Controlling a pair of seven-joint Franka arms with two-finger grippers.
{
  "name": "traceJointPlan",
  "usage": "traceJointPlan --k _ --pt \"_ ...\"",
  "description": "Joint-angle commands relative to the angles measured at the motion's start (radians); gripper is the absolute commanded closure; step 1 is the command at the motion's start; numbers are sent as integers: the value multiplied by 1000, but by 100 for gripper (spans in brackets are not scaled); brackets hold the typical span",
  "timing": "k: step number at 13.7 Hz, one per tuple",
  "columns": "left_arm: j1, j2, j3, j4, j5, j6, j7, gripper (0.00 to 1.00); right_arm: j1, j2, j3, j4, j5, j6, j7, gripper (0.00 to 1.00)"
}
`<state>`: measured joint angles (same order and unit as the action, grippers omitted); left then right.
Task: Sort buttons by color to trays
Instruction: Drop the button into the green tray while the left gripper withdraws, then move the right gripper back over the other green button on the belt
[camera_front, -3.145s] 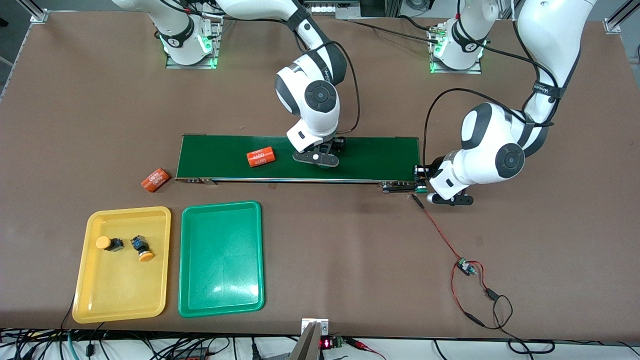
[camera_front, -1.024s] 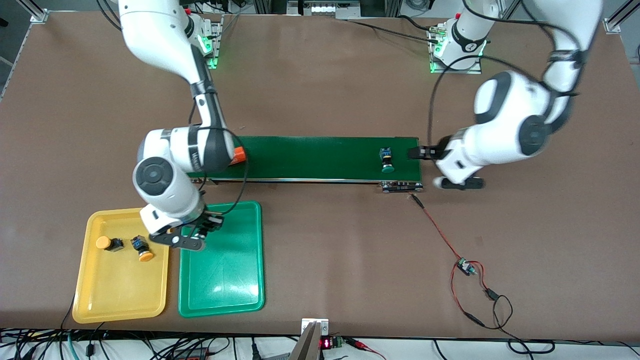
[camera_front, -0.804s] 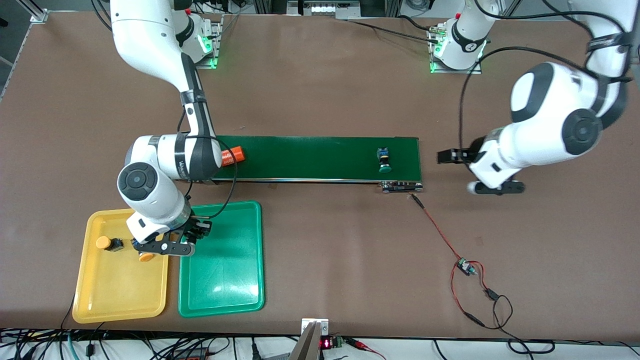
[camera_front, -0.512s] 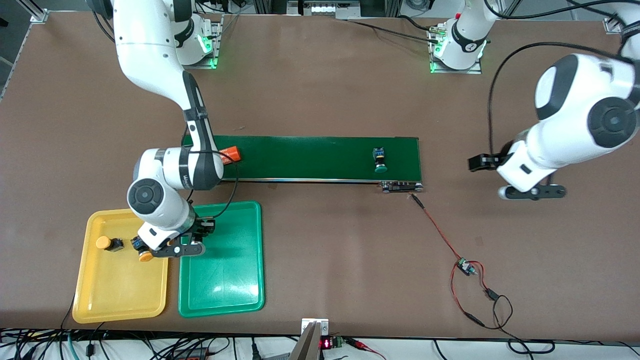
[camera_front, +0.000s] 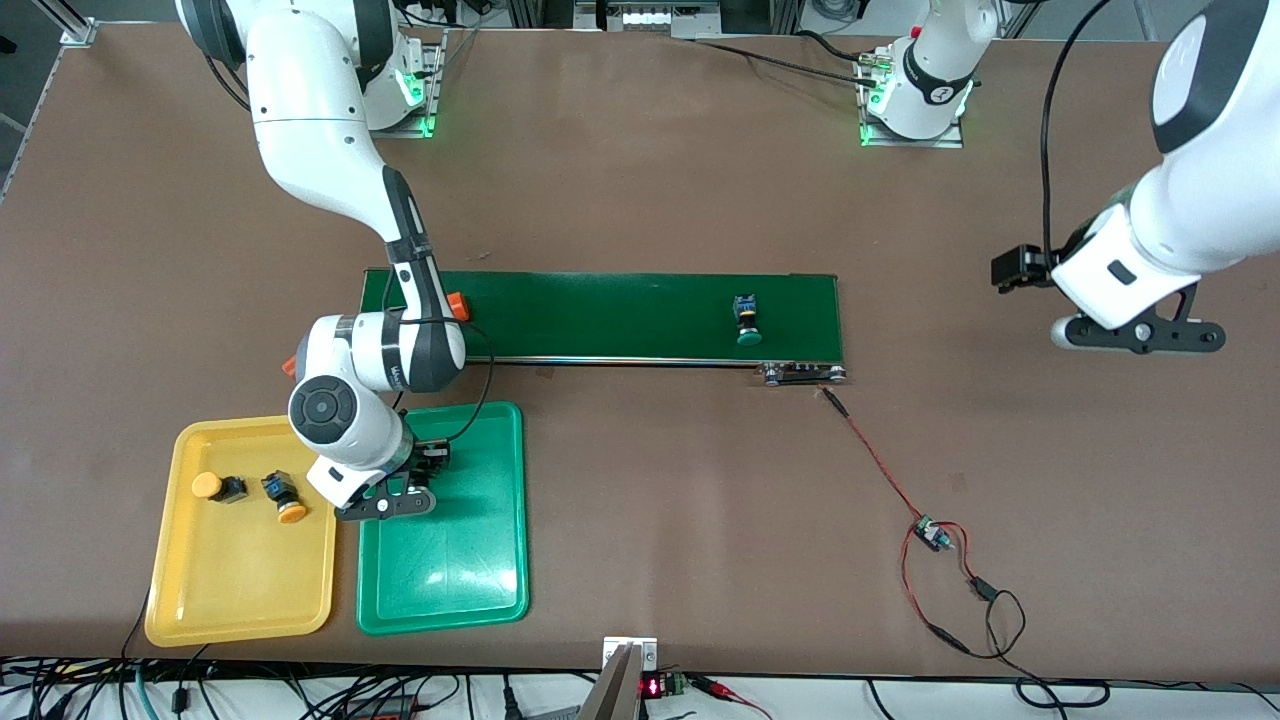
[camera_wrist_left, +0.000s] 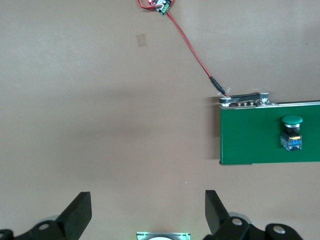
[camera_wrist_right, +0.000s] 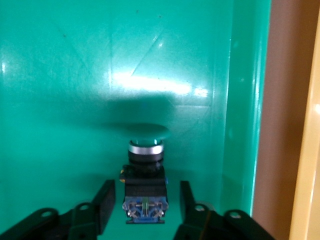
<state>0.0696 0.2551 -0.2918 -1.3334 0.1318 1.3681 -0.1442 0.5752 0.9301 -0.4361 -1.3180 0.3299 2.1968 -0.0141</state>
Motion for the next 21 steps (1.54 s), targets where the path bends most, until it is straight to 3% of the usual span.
traceJointPlan --k 1,4,7,9,11,14,18,21 --pt "24 -11 16 13 6 -20 50 0 -14 1 11 34 1 -20 13 0" --pt "73 -65 16 -55 -29 3 112 0 58 -51 13 29 8 -118 251 0" --pt "121 -155 17 -175 -72 92 132 0 208 -65 -13 29 -2 -181 512 0" --pt "93 -215 67 -255 -74 190 127 0 245 -97 -13 31 4 -250 568 0" --pt "-28 -223 201 -268 -75 236 130 0 276 -129 -13 31 3 -304 607 0" --pt "-28 -227 214 -296 -78 241 155 0 330 -151 -12 29 4 -342 704 0" --pt "-33 -304 223 -414 -80 330 160 0 431 -151 -7 23 6 -367 802 0" --pt "-51 -292 226 -405 -80 335 163 0 497 -157 -6 26 11 -388 804 0"
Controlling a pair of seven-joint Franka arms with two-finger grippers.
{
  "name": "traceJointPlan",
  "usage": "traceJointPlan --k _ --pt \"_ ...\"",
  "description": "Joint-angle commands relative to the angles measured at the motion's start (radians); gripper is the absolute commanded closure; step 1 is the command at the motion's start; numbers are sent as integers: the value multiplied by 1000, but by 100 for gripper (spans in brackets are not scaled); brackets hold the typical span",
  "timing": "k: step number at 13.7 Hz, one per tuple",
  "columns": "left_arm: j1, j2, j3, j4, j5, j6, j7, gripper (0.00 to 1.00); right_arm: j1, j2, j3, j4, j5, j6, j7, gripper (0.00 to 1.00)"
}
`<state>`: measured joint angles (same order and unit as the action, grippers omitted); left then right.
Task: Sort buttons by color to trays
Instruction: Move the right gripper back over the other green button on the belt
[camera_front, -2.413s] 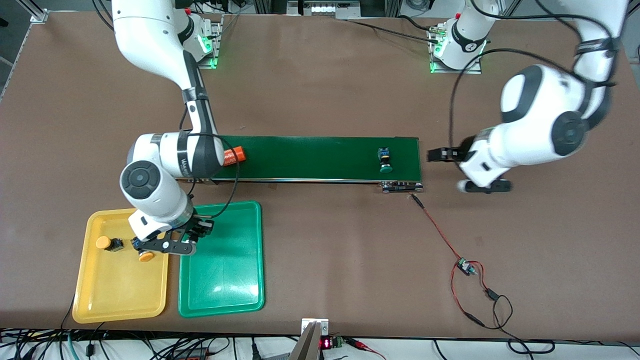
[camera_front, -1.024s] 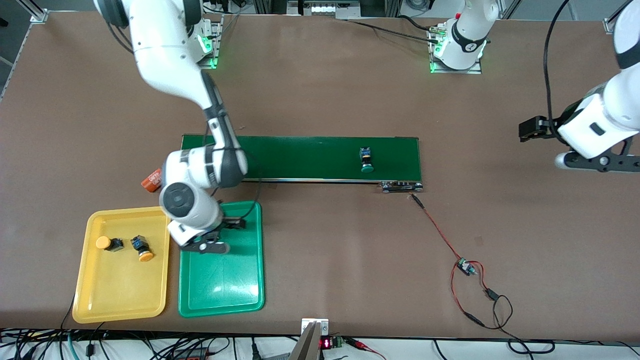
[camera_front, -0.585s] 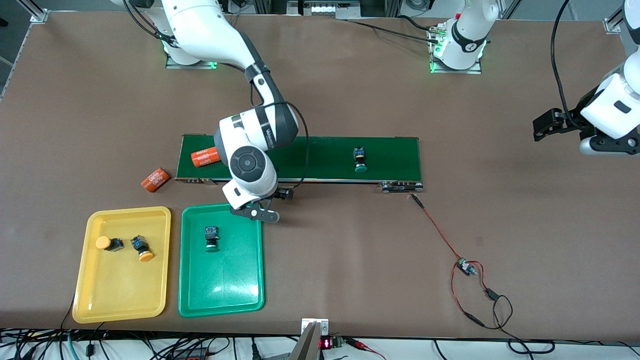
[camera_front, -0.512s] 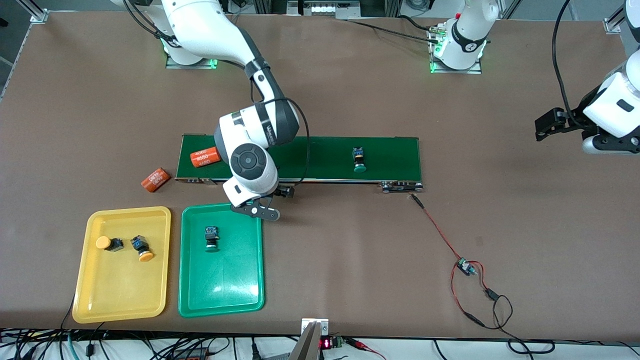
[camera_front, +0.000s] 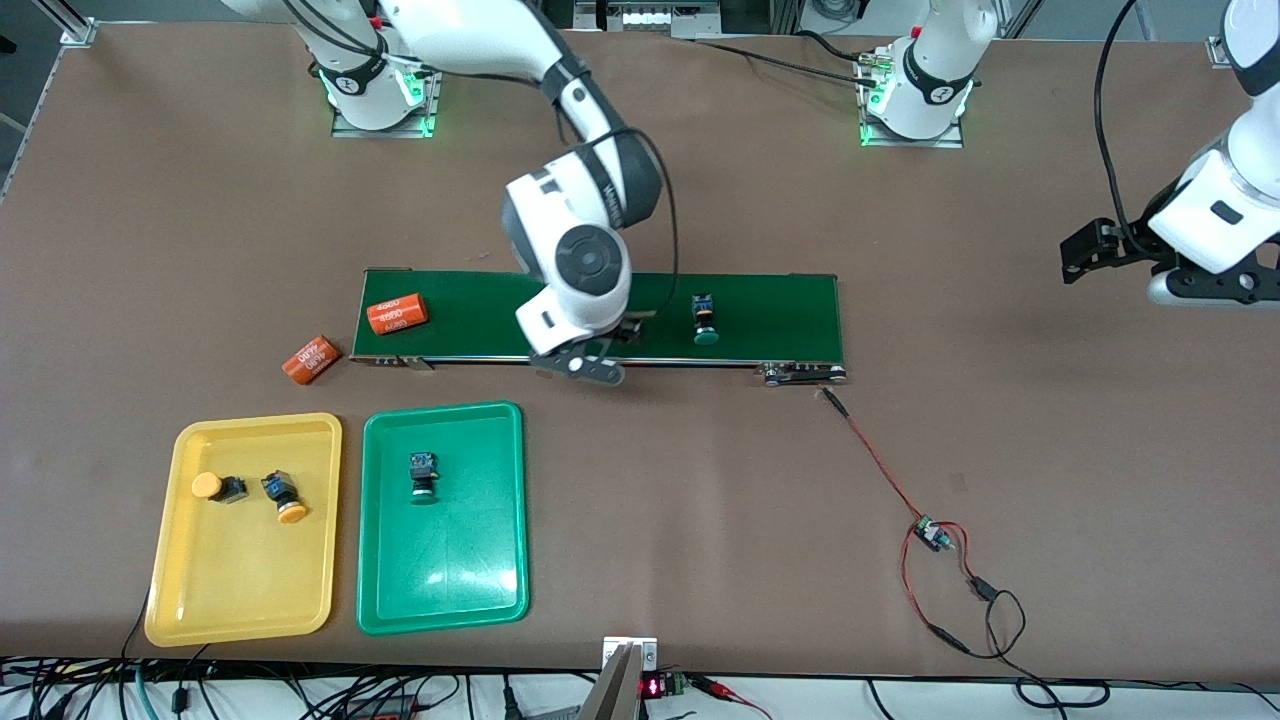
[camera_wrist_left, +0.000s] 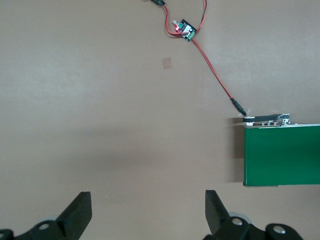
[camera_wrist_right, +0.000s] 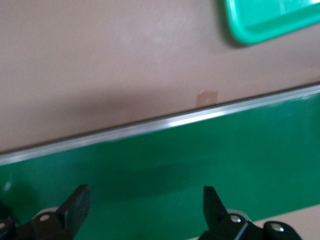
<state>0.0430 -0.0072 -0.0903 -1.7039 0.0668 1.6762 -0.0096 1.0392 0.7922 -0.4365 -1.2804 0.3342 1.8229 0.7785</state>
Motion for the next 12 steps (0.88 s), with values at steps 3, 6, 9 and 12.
traceJointPlan --k 3,6,9,12 --pt "-29 -17 24 -29 -15 34 25 0 64 -21 -5 -10 71 1 10 0" --pt "-29 -39 24 -30 -15 19 22 0 64 -19 -2 -7 107 32 1 0" --pt "-26 -50 24 -30 -13 -1 16 0 68 -19 2 -2 109 32 -10 0" --pt "-25 -45 26 -30 -12 -3 16 0 93 -13 1 -4 109 32 -38 0"
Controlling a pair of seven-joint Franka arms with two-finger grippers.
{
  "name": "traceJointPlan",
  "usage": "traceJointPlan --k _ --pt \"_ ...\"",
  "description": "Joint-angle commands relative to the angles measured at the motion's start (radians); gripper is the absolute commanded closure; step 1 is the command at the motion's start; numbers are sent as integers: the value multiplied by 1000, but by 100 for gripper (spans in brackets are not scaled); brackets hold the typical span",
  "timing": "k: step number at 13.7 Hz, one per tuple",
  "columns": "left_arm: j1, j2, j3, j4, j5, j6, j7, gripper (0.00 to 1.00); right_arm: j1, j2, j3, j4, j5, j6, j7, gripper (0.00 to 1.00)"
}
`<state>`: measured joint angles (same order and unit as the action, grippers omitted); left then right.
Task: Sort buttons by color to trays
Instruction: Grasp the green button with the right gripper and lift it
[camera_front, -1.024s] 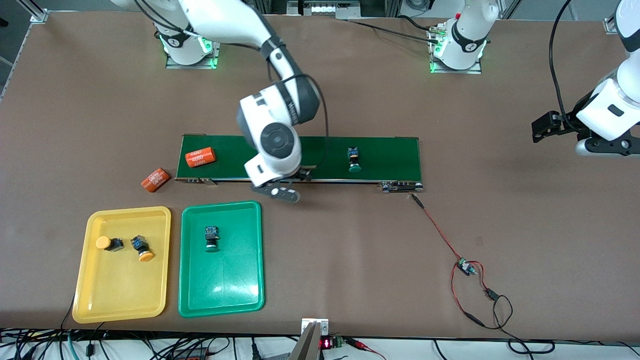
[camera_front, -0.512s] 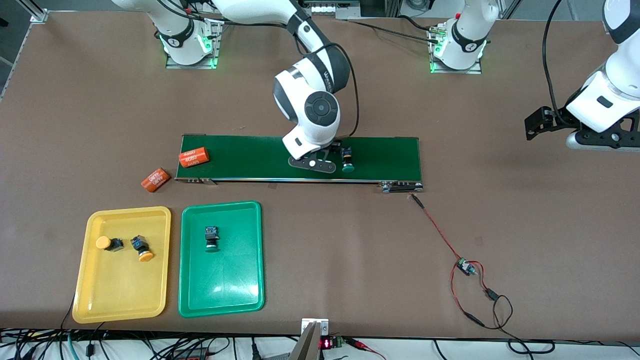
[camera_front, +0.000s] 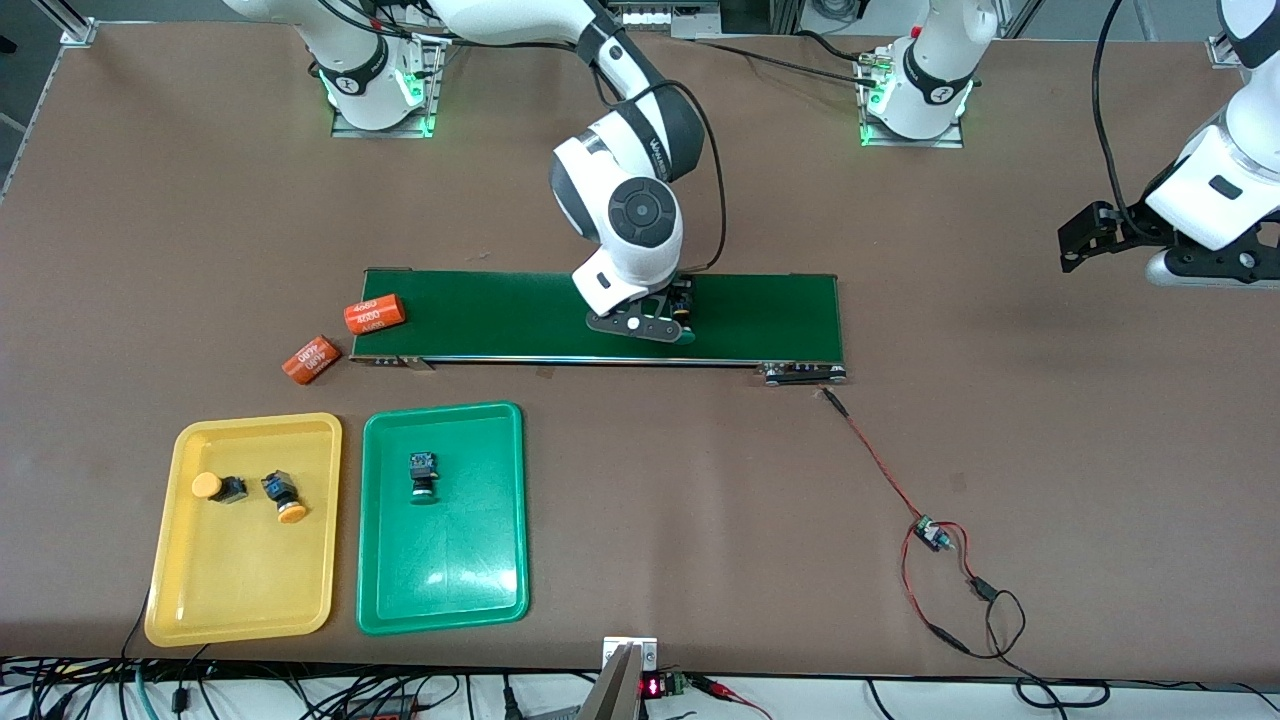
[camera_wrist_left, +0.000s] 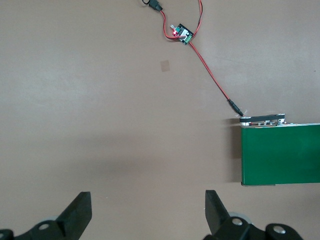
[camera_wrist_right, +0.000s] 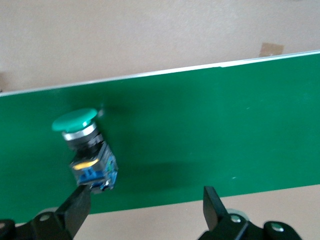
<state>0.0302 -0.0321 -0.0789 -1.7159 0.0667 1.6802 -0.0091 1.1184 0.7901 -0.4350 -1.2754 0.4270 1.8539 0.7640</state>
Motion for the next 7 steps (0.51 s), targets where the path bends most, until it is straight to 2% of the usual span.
traceJointPlan --k 1,7 --pt "-7 -20 15 -19 -11 -8 15 0 17 -11 -1 -9 15 1 -26 0" --pt "11 15 13 -4 -10 -13 15 0 20 24 -1 -18 10 45 -45 0"
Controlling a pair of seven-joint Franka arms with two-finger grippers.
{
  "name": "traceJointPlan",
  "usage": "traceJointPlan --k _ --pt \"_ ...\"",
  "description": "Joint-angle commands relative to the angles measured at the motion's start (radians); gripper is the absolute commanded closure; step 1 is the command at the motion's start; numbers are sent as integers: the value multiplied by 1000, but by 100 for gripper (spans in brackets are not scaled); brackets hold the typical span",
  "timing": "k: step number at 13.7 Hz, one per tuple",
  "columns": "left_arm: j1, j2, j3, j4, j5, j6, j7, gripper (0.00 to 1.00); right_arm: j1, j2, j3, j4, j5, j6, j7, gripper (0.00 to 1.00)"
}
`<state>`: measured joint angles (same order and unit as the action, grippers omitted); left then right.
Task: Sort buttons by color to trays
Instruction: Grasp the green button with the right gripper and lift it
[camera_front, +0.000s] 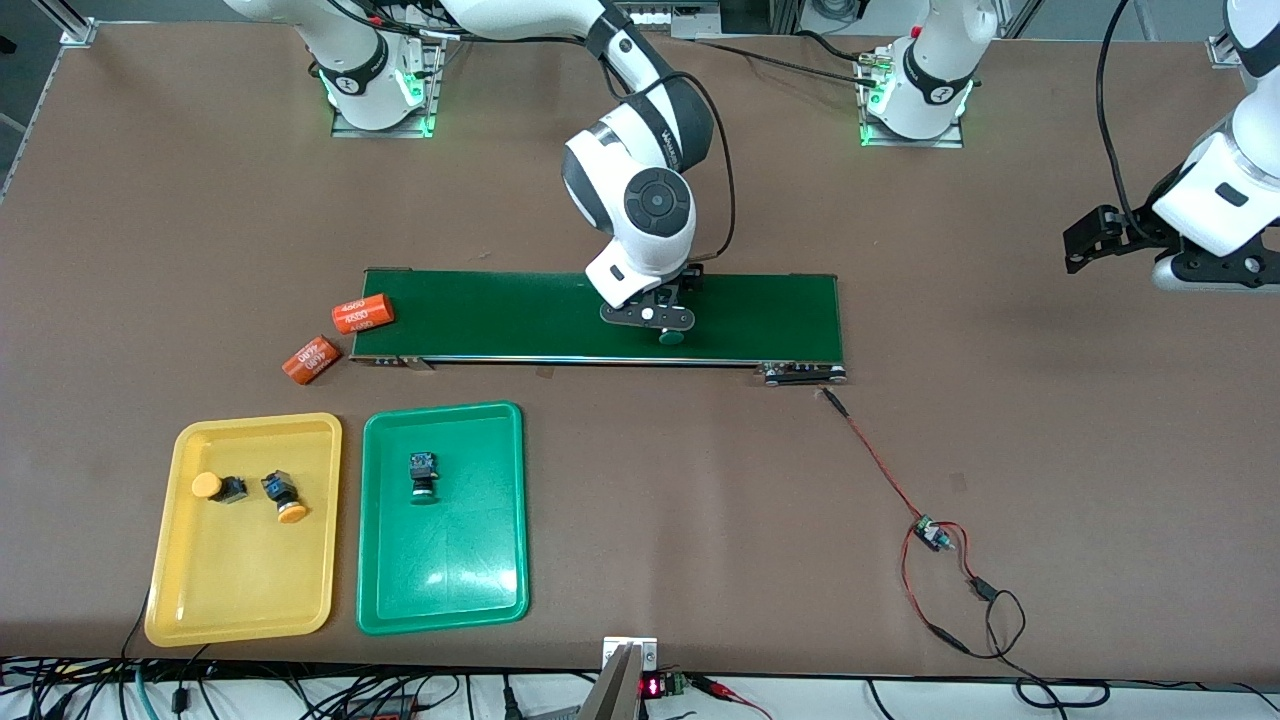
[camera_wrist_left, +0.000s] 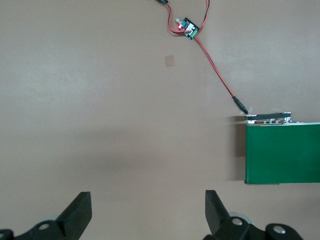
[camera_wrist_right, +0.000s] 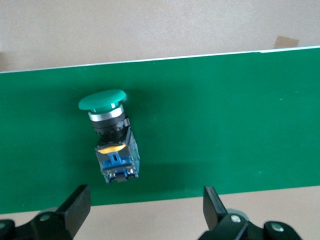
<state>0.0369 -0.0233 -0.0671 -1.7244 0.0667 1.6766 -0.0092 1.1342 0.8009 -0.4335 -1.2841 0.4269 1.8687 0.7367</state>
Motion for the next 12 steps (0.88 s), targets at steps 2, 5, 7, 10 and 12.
traceJointPlan --k 2,5,7,10,12 --pt "3 10 -2 6 -10 -6 14 0 4 41 -2 -9 12 52 -19 0" --pt "36 5 1 6 -11 -11 17 0 -1 70 4 -9 7 64 -32 5" --pt "61 6 3 8 -13 -15 18 0 -1 72 4 -9 7 60 -72 39" --pt "96 2 0 23 -21 -32 18 0 -14 61 1 -4 24 52 -80 86" --pt "93 11 -6 48 -22 -58 20 0 -16 61 -1 -4 36 63 -70 88"
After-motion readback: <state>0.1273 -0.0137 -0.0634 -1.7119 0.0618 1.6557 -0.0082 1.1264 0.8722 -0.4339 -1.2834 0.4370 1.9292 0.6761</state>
